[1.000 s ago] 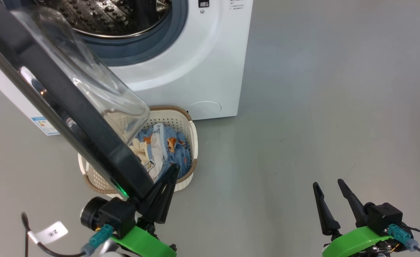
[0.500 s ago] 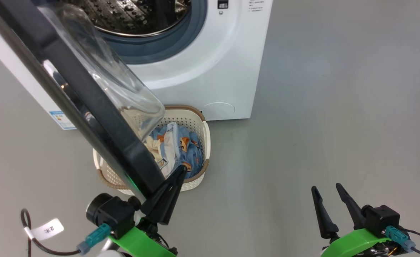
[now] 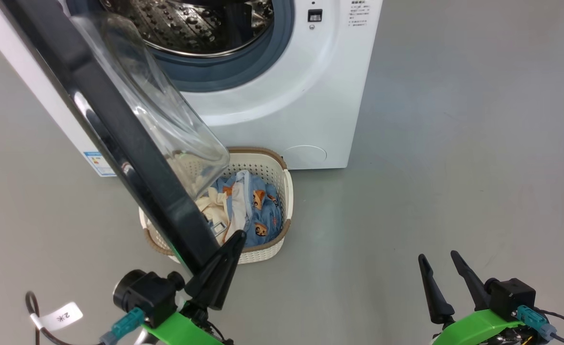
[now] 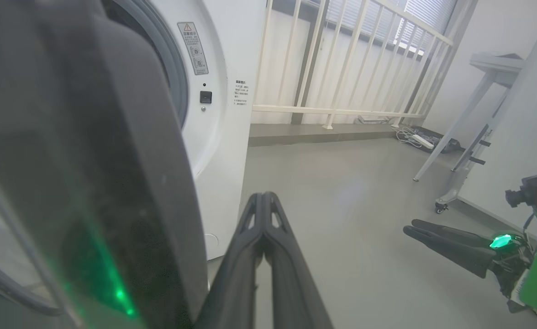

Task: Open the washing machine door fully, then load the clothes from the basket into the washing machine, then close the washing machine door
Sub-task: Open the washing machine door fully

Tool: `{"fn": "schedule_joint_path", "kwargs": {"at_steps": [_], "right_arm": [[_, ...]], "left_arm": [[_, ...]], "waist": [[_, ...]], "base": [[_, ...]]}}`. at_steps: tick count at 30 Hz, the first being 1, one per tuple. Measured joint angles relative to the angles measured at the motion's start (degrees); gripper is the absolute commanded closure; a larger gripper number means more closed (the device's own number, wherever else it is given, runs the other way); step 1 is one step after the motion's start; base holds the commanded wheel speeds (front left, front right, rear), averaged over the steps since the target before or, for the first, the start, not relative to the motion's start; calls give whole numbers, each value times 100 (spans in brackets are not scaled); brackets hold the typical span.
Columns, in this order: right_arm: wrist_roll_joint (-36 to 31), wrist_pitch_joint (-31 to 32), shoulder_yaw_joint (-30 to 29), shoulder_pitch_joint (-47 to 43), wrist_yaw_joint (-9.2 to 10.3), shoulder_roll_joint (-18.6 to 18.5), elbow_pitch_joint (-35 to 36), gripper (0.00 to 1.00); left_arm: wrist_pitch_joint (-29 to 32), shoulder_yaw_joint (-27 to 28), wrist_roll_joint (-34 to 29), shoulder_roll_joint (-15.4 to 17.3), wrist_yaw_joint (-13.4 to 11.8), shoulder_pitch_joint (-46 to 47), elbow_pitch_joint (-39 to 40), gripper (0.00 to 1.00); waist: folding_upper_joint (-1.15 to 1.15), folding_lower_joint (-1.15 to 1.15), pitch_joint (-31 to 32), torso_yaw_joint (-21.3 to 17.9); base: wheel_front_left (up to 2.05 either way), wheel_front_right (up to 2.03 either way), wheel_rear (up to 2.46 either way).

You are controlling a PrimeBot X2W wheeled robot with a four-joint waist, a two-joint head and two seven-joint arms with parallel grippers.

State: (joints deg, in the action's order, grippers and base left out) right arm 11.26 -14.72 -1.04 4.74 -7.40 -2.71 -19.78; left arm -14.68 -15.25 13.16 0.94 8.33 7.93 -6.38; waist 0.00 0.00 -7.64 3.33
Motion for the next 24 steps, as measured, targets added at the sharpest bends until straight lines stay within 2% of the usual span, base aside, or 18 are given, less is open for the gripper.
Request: {"fn": "schedule_joint_path", "kwargs": {"at_steps": [24], "right_arm": [[55, 0, 9, -5, 0, -1, -63, 0]], "left_arm": [[0, 170, -55, 30, -19, -356, 110, 100]], "waist": [[0, 0, 91, 509]], "base": [[0, 0, 0]]}}
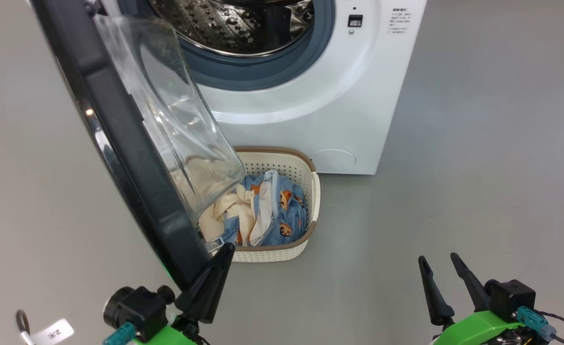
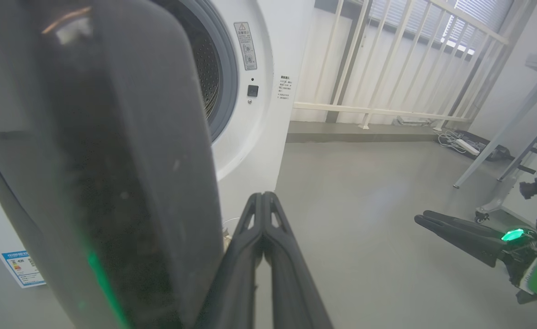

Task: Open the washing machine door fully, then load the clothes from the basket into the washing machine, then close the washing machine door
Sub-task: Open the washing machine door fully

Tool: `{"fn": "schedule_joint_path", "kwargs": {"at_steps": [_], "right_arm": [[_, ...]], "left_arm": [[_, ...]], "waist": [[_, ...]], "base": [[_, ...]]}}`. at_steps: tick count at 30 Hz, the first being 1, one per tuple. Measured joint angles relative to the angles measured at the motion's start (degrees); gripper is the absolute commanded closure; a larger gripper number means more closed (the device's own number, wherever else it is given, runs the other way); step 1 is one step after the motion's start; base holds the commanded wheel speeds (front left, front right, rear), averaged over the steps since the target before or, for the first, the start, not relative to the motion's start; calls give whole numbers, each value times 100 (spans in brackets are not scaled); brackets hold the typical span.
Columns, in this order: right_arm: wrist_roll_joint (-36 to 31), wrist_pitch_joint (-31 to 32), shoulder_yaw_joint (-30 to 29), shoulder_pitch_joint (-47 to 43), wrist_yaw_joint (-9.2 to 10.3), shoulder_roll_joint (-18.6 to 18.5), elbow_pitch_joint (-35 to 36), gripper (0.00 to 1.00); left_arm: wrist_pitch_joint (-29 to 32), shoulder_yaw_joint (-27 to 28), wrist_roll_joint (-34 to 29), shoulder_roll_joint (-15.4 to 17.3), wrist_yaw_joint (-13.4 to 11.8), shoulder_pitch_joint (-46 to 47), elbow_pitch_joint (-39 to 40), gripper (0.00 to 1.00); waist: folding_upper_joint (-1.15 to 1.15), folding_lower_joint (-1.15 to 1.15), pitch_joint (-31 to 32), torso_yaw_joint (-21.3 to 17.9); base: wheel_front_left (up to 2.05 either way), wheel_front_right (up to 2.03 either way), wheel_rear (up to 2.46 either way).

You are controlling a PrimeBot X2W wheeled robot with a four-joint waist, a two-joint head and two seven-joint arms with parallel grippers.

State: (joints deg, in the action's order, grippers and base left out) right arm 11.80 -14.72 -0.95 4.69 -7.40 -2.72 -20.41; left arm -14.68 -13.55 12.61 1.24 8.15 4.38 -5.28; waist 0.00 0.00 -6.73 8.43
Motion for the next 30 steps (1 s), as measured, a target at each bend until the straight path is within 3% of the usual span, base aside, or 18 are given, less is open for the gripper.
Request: {"fn": "schedule_joint_path", "kwargs": {"at_steps": [17, 30], "right_arm": [[78, 0, -15, 1, 0, -1, -60, 0], [73, 0, -69, 3, 0, -3, -71, 0]], "left_arm": [[5, -12, 241, 16, -238, -182, 290, 100], [5, 2, 398, 19, -455, -210, 349, 100]], "waist": [[0, 0, -90, 469], [0, 0, -151, 1037]], "base": [[0, 0, 0], [0, 0, 0]]}}
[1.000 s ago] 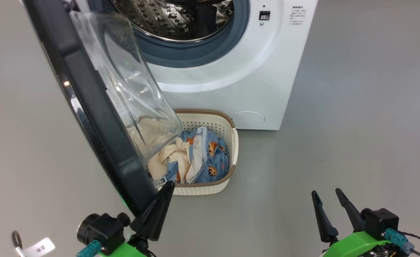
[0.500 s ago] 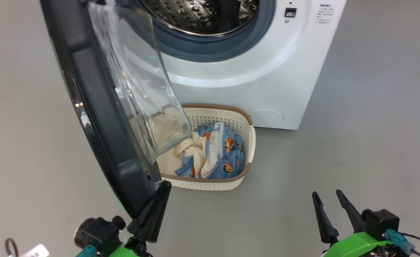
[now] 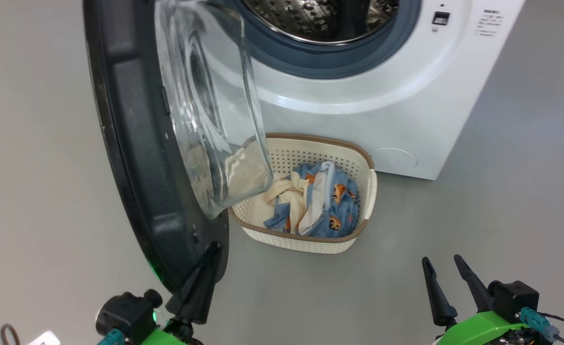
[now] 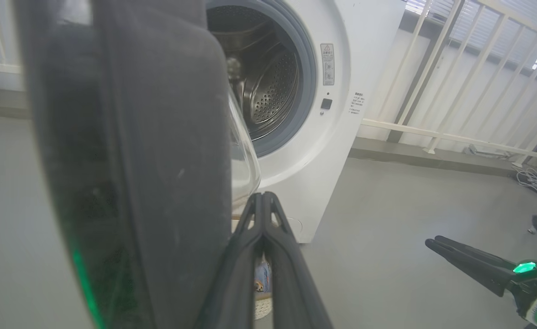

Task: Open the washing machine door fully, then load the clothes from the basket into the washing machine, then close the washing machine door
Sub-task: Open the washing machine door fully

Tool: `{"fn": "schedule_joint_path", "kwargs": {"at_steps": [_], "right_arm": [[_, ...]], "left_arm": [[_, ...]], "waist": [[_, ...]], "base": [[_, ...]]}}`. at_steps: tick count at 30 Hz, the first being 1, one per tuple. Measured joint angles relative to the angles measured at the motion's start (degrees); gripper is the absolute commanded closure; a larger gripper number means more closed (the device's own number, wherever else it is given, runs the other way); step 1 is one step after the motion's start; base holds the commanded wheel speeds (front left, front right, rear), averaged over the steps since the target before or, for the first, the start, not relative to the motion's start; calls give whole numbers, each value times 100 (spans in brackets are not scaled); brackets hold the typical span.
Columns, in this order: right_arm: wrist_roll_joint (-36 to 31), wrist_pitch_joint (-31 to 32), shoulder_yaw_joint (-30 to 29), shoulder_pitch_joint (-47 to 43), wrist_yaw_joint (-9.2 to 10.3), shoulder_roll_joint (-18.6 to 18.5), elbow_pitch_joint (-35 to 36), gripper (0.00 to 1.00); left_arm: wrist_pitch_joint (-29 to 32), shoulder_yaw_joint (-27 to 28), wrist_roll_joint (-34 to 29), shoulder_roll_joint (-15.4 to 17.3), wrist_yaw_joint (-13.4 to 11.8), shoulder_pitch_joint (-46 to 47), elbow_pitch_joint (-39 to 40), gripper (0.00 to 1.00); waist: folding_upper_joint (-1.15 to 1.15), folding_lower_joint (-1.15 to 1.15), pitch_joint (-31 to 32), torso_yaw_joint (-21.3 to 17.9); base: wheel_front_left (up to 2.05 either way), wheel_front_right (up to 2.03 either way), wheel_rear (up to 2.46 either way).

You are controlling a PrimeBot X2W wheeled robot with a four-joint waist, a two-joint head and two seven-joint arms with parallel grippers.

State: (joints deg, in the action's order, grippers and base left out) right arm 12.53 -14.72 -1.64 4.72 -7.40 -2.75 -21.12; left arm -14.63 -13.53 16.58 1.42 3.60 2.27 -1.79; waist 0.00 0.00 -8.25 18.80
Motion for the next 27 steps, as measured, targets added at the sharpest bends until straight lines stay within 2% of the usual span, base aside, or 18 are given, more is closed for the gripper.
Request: {"fn": "schedule_joint_path", "kwargs": {"at_steps": [15, 21, 27], "right_arm": [[-1, 0, -66, 3, 0, -3, -45, 0], [-1, 0, -48, 3, 0, -3, -48, 0], [-4, 0, 13, 7, 0, -4, -53, 0]], "left_arm": [[0, 312, 274, -1, -185, -2, -51, 100], [-1, 559, 360, -2, -181, 0, -255, 100], [0, 1051, 385, -5, -180, 25, -486, 100]], "waist": [[0, 0, -27, 497], [0, 0, -5, 494], [0, 0, -19, 373]], "base": [[0, 0, 0], [0, 0, 0], [0, 0, 0]]}}
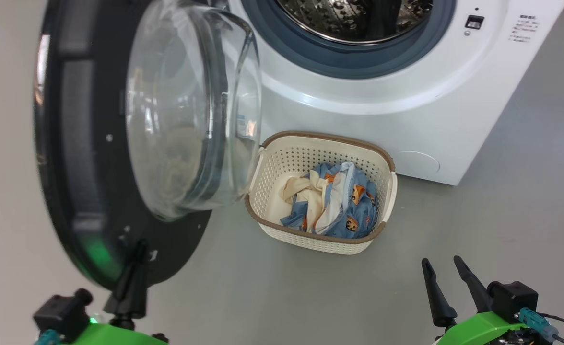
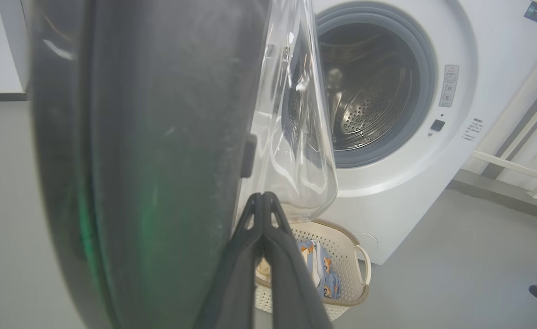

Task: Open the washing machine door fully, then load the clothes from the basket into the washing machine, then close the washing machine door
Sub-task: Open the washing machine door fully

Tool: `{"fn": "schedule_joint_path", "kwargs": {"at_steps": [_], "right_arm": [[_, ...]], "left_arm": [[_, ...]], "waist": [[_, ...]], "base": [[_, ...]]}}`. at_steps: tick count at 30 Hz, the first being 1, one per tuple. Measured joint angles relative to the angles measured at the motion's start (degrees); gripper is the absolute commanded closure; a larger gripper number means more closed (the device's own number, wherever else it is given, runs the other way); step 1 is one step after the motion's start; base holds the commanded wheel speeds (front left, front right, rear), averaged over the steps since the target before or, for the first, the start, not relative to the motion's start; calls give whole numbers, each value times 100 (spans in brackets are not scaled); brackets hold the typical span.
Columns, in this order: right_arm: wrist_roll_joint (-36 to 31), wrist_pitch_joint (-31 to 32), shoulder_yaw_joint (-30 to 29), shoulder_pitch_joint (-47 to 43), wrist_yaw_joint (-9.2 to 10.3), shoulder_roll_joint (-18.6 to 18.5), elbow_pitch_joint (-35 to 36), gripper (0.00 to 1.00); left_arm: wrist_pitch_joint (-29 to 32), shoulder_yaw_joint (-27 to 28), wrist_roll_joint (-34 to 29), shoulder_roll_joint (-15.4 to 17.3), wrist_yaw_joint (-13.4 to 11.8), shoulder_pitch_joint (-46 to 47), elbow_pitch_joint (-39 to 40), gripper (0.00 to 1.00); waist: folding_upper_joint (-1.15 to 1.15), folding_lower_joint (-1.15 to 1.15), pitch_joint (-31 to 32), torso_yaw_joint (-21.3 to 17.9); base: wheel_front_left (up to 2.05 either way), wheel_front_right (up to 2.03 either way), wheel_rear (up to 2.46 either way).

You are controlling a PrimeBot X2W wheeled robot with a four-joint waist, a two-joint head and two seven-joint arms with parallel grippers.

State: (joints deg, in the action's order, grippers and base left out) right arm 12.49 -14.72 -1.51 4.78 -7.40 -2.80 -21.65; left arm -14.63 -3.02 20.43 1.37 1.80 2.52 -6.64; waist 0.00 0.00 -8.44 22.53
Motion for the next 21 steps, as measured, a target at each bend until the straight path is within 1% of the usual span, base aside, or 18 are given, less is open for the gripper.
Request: {"fn": "schedule_joint_path", "kwargs": {"at_steps": [7, 15, 21], "right_arm": [[-75, 0, 4, 63, 0, -1, -3, 0], [-183, 0, 4, 131, 0, -4, 15, 0], [-178, 0, 51, 147, 0, -9, 32, 0]], "left_arm": [[0, 791, 8, -15, 11, 227, -243, 100], [0, 1718, -136, -49, 211, 674, -539, 100], [0, 2421, -188, -59, 248, 972, -758, 100]], "waist": [[0, 0, -57, -234], [0, 0, -182, -529], [0, 0, -291, -717]], "base": [[0, 0, 0], [0, 0, 0], [0, 0, 0]]}}
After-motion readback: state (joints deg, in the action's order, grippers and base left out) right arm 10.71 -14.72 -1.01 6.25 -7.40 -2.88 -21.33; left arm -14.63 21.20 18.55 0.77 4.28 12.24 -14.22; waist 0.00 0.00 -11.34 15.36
